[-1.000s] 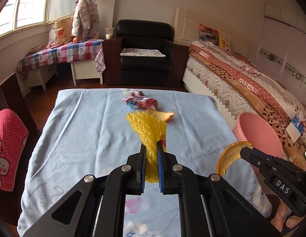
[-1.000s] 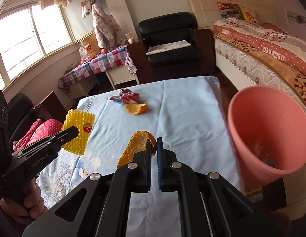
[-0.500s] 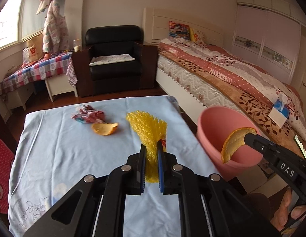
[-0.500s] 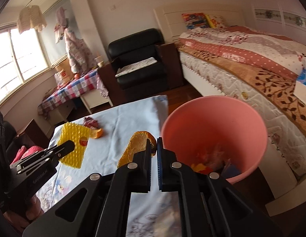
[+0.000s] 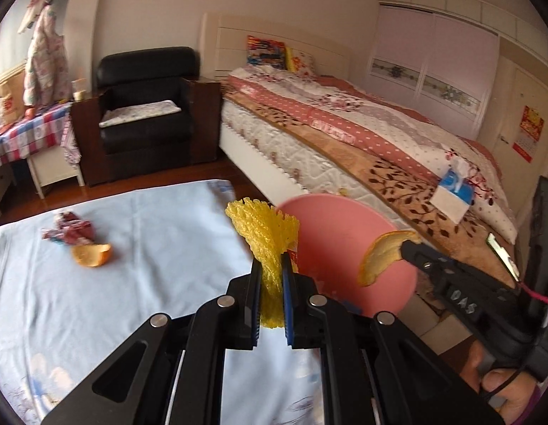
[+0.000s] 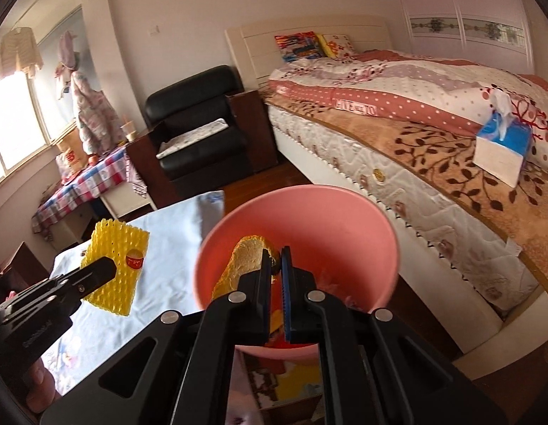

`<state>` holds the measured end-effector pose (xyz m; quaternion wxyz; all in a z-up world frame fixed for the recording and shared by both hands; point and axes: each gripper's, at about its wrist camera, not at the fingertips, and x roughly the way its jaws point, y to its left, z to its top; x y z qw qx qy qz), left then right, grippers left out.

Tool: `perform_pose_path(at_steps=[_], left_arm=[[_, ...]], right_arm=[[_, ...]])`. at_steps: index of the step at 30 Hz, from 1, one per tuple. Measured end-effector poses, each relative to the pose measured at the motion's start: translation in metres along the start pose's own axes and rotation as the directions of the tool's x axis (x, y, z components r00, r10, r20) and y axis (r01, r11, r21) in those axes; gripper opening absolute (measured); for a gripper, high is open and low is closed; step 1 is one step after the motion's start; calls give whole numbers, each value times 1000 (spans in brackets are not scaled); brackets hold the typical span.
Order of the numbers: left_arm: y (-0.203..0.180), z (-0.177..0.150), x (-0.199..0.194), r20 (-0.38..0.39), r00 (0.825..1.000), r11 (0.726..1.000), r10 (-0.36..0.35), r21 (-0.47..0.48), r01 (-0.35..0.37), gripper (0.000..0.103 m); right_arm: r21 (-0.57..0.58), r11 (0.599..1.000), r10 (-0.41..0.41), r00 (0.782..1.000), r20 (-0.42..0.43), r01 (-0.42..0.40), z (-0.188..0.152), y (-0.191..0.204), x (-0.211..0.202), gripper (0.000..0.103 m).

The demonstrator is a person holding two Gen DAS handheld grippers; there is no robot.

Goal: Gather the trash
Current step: 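Carry the yellow net and orange peel over the pink bucket with both tools, then open both grippers to drop the yellow net and orange peel into the bucket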

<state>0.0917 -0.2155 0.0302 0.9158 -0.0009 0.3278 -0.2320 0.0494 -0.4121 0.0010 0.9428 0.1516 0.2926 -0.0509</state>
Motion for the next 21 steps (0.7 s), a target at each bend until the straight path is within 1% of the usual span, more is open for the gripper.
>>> perform_pose_path(at_steps=[5,10,15,21], left_arm=[[-21,1,23,-25,999,999,-46,23,47,9],[-36,-2,48,-67,996,997,-61,47,64,9],[-42,-5,68,-112,991,996,-77,34,81,9],[-50,-9,79,-125,989,996,-77,44,83,9]], right_arm=[[14,999,-33,999,-13,33,-3,-15,10,6],[35,998,-56,998,-29,57,-5,-31,18,6],[49,996,-72,996,-46,75,-8,-42,25,6],[53,995,-78,995,-62,81,-9,-48,34,6]])
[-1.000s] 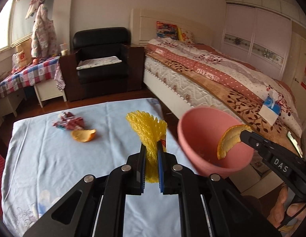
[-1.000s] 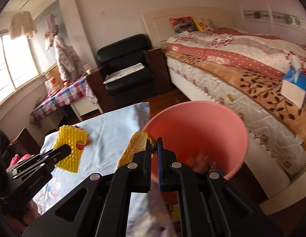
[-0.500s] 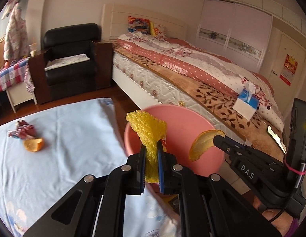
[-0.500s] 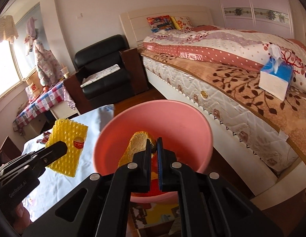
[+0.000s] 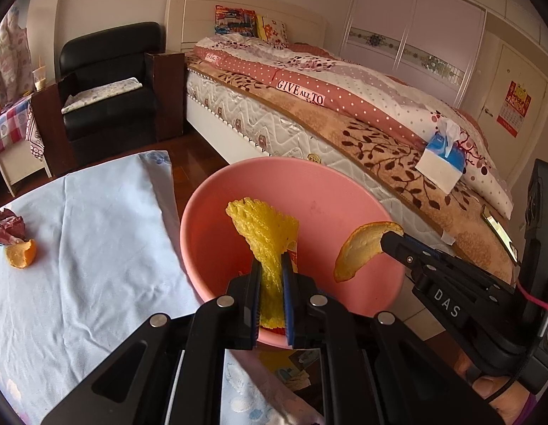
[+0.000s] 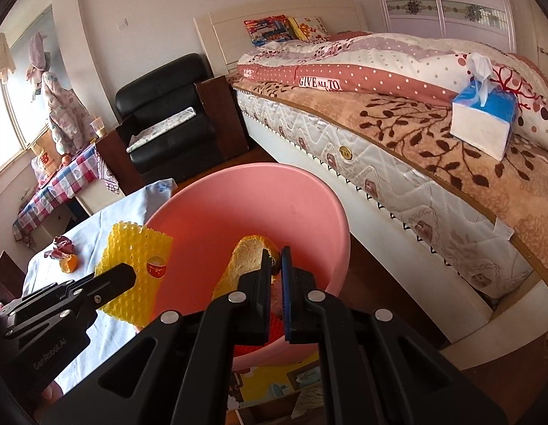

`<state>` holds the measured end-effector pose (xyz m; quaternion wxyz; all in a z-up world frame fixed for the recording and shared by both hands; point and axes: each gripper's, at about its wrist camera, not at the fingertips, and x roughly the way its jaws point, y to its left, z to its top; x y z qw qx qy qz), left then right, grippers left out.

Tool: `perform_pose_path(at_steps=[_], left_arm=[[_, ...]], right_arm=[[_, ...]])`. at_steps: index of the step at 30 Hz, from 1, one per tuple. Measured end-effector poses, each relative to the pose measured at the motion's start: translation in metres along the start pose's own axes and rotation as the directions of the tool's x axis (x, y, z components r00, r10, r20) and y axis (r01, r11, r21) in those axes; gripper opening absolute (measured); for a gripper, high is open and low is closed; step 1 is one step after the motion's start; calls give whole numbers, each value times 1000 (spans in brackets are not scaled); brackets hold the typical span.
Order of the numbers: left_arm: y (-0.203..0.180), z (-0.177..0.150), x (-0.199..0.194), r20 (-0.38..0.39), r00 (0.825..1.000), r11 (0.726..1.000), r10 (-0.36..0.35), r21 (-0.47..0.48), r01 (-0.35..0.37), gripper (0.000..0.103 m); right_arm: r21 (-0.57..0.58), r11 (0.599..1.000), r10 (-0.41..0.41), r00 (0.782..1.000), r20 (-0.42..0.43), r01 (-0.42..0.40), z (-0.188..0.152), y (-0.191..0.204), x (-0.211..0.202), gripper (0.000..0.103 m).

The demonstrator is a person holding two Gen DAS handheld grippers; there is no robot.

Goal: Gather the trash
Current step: 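Open both grippers to drop the yellow net and orange peel into the bucket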

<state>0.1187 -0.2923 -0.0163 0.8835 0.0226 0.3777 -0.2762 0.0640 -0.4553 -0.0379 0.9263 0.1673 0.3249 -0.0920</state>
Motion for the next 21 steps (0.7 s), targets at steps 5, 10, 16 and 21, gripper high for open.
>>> perform_pose_path(at_steps=[5,10,16,21], left_arm=[[-2,-1,0,15,1000,1000,11,12,-11,22],[0,-1,-4,23,1000,1000,12,9,-12,44],[1,-1,-8,28,1000,1000,12,0,-12,46],[4,-1,-12,35,999,1000,13,-7,-13,46]], right_arm=[[14,1000,-4,1000,-7,4,0,-5,5,6],[23,1000,0,1000,-14,1,0,-6,7,6],[57,998,11,999,-31,-9,0,-10,9,6],[76,997,33,999,-36,-31,-1,-12,9,9]])
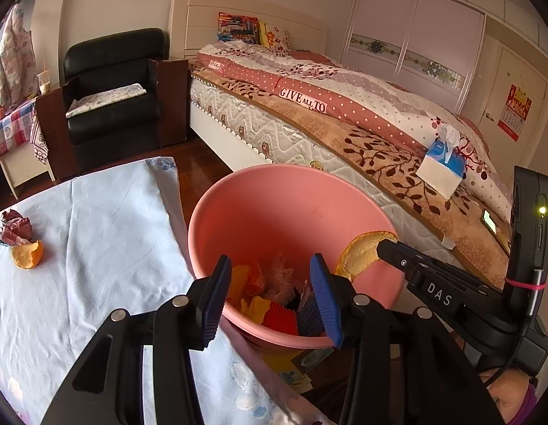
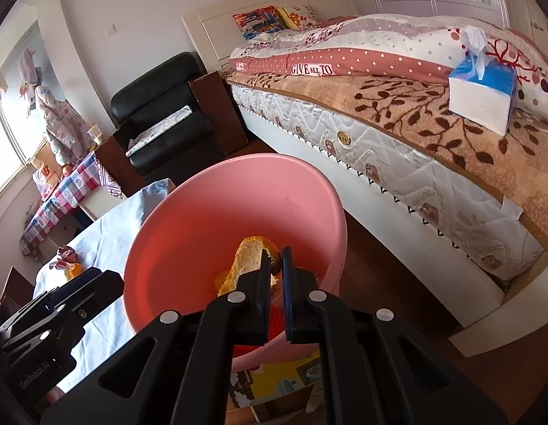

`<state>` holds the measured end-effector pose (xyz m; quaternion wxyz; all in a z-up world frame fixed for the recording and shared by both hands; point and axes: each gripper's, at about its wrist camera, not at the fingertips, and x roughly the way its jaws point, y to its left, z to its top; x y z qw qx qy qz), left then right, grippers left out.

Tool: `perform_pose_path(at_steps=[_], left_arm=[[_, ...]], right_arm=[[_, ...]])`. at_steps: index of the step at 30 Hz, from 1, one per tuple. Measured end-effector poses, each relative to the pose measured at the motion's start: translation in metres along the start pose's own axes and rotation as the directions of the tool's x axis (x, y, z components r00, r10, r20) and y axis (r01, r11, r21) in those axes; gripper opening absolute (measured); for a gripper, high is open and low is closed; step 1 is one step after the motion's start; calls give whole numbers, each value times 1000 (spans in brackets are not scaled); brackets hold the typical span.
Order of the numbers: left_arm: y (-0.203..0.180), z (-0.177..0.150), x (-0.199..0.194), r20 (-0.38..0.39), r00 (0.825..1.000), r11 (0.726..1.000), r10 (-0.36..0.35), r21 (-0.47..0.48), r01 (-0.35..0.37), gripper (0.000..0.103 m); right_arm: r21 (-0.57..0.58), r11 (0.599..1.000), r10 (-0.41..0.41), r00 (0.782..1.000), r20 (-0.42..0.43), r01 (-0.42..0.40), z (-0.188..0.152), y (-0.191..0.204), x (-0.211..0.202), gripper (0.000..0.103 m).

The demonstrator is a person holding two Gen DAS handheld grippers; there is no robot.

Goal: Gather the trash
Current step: 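Open both grippers to drop the yellow net and orange peel into the bucket, then move both tools back over the table toward the wrapper and peel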

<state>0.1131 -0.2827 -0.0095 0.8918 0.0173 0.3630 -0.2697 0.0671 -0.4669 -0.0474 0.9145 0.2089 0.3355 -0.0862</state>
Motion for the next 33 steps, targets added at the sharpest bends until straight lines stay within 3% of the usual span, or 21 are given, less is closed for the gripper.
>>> perform_pose_path(at_steps=[4,14,20,26,33], left_arm=[[0,0,-4,7,1000,1000,-1,-4,2,46],[10,0,-26,39,999,999,10,-34,-9,46],[32,-2,-52,66,997,996,45,-74,-40,46],[77,-3,-84,106,987,984,125,-137,-110,46],[144,-5,-118,136,952,940,276,-245,-237,46]], right_arm=[[-7,1000,11,1000,10,-11,0,3,-4,25],[-51,998,26,999,48,-23,2,21,-24,26],[-78,993,88,995,53,-83,-1,43,-35,26],[-150,977,155,988,22,-150,-12,86,-39,26],[-225,950,215,976,-38,-218,-24,142,-32,26]])
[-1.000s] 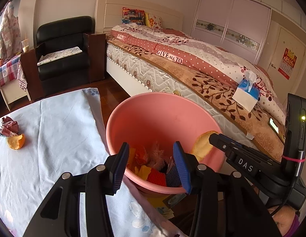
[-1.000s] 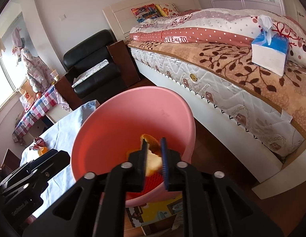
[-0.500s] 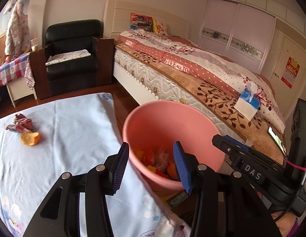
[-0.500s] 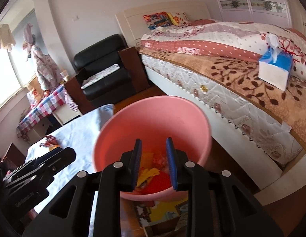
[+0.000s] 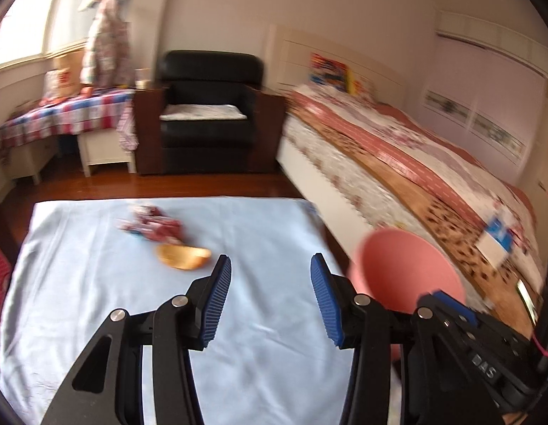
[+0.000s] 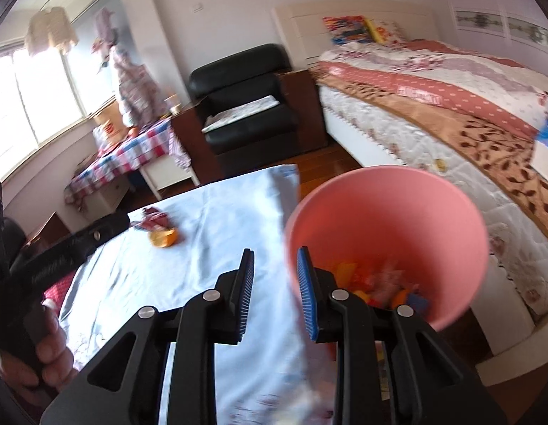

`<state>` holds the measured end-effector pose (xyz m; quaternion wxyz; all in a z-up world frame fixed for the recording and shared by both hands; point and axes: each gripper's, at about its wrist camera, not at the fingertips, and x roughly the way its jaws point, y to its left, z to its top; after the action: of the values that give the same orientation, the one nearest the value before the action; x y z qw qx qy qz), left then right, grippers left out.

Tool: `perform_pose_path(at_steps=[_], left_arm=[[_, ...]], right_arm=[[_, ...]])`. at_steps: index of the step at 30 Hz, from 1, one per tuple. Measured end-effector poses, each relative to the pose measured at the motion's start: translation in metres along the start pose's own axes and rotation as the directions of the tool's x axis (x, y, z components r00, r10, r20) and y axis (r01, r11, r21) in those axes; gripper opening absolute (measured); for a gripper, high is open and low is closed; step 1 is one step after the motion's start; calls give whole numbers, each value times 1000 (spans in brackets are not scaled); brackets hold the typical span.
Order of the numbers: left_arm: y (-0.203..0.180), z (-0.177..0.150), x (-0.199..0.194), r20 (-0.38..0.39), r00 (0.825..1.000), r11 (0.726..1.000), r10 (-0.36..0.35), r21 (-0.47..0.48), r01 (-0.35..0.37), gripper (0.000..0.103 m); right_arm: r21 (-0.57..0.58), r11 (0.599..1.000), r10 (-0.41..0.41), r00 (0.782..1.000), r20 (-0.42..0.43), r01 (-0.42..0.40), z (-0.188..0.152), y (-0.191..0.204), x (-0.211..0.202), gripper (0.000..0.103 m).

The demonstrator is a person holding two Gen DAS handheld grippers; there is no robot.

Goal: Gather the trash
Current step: 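Move both tools back over the table toward the wrapper and peel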

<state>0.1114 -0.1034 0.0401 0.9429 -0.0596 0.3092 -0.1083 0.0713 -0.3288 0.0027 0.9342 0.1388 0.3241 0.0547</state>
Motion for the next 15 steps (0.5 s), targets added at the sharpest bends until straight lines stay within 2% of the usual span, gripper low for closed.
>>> perform_pose_path(at_steps=[9,15], left_arm=[[103,25,-8,27,984,978,178,-110,-174,46],[152,29,1,-7,976,959,219,-181,-217,46]], right_arm=[[-52,991,118,990,-75,-122,8,67,44,26],[-45,980,187,973,-134,-195,12,101,86,26]])
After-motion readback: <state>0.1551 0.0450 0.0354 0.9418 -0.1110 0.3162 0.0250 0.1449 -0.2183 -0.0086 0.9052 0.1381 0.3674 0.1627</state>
